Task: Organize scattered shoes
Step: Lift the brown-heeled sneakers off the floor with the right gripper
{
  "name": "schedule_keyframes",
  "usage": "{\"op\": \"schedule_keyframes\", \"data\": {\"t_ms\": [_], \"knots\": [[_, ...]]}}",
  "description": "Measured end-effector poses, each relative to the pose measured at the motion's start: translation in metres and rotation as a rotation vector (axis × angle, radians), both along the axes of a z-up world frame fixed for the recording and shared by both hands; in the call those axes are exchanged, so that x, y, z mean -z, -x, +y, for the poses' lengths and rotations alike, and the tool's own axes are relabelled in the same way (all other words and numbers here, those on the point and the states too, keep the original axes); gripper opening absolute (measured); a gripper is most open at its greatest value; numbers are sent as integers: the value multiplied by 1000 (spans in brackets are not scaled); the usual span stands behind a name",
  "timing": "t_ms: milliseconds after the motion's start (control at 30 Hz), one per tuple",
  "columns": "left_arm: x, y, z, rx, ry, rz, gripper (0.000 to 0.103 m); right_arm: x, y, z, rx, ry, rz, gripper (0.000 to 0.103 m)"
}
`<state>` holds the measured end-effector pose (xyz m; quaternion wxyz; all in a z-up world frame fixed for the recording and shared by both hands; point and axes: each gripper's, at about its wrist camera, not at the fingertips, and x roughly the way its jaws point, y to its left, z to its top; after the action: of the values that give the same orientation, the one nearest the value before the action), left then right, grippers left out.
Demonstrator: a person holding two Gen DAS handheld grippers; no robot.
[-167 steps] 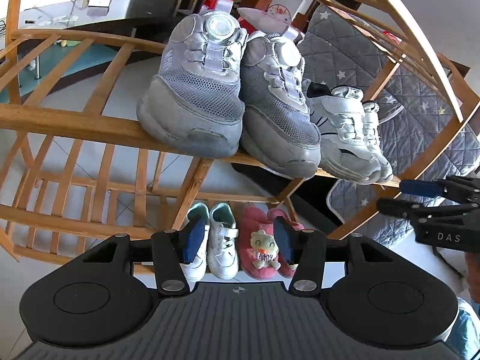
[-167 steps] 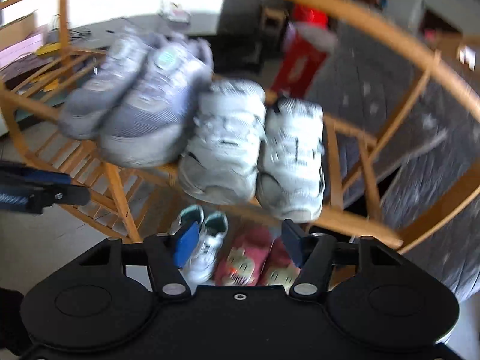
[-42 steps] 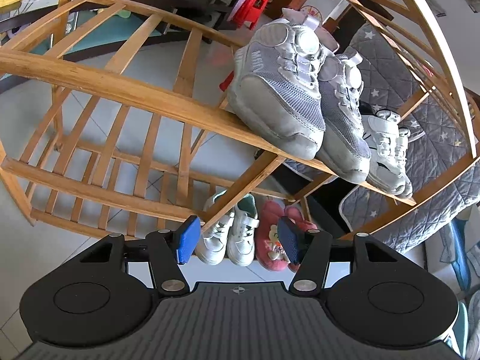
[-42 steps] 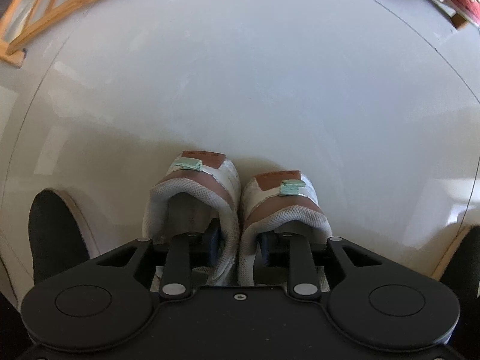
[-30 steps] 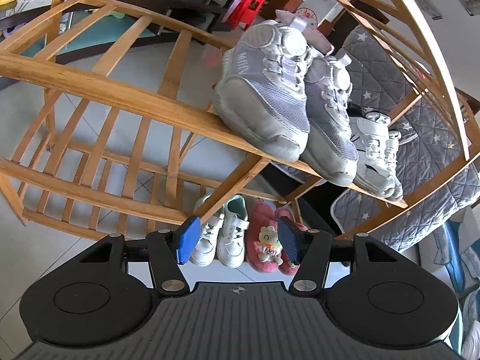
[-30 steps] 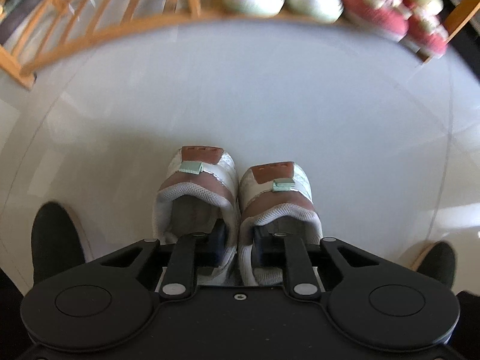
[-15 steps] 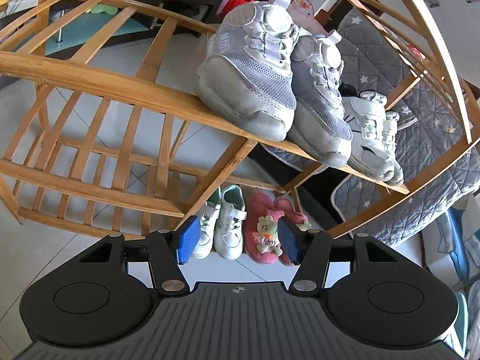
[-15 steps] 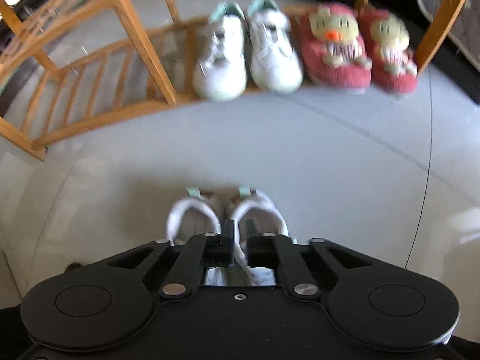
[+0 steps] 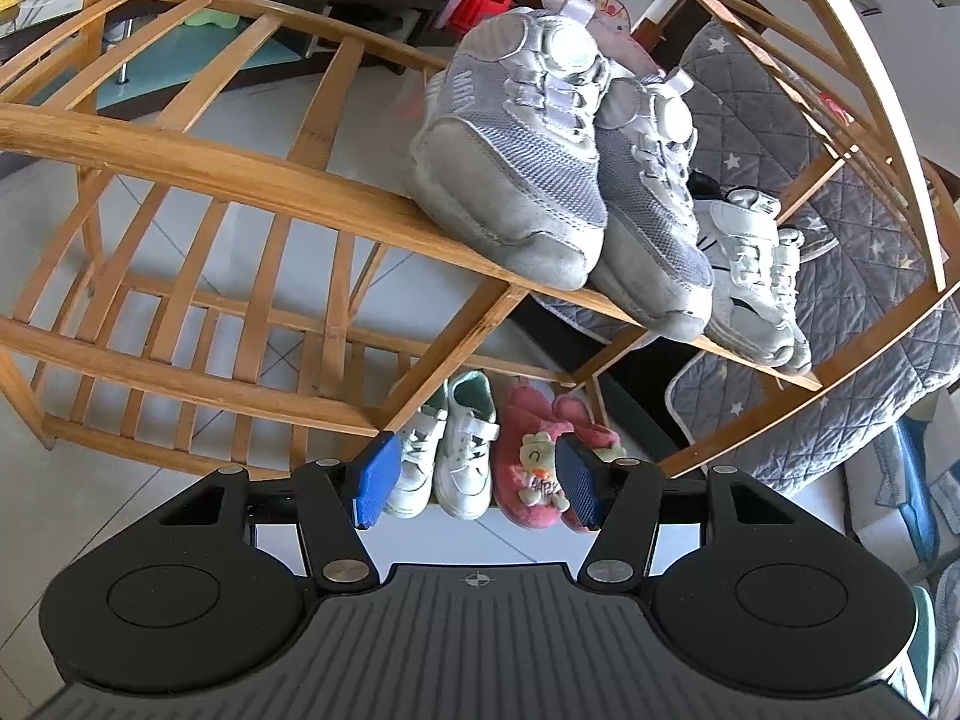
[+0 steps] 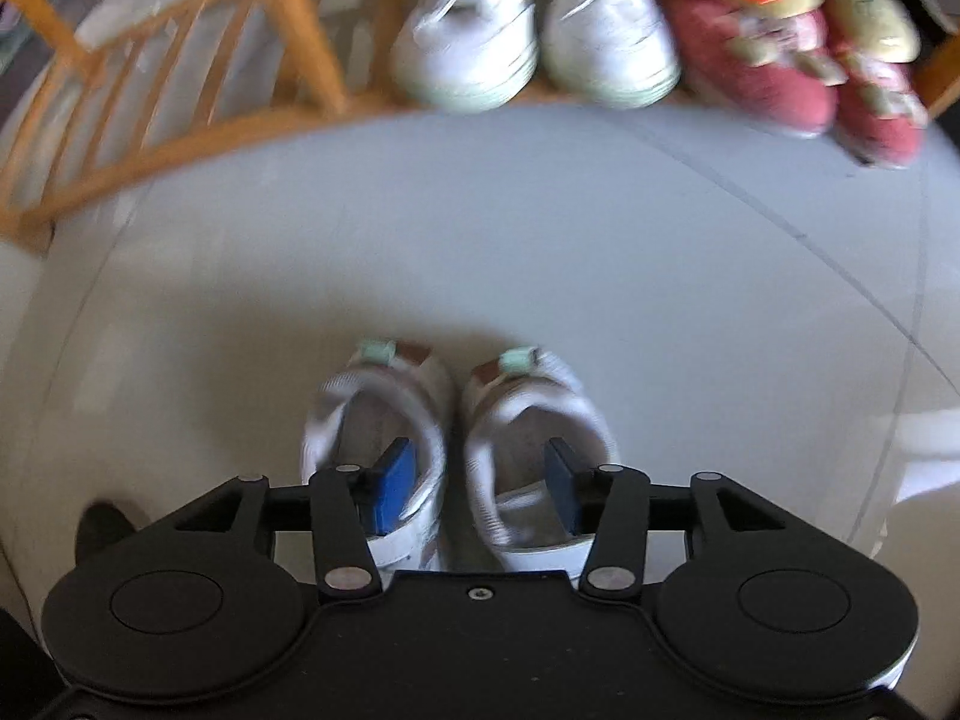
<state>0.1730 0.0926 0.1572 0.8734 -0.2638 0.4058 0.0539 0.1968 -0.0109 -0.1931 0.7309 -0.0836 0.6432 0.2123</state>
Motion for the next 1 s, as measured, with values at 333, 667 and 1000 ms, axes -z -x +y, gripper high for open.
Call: {"op": "schedule_keyframes", "data": {"t_ms": [333,667,1000], "knots": [[3,-3,-1,3,0,14,58,30,5,21,-88,30,23,31],[5,-6,-6,13,14,20,58,27,20,23,-100,8,-24,21],[3,-8,-12,30,28,4,58,-18,46,-7,-20,-51,-184,20]]}}
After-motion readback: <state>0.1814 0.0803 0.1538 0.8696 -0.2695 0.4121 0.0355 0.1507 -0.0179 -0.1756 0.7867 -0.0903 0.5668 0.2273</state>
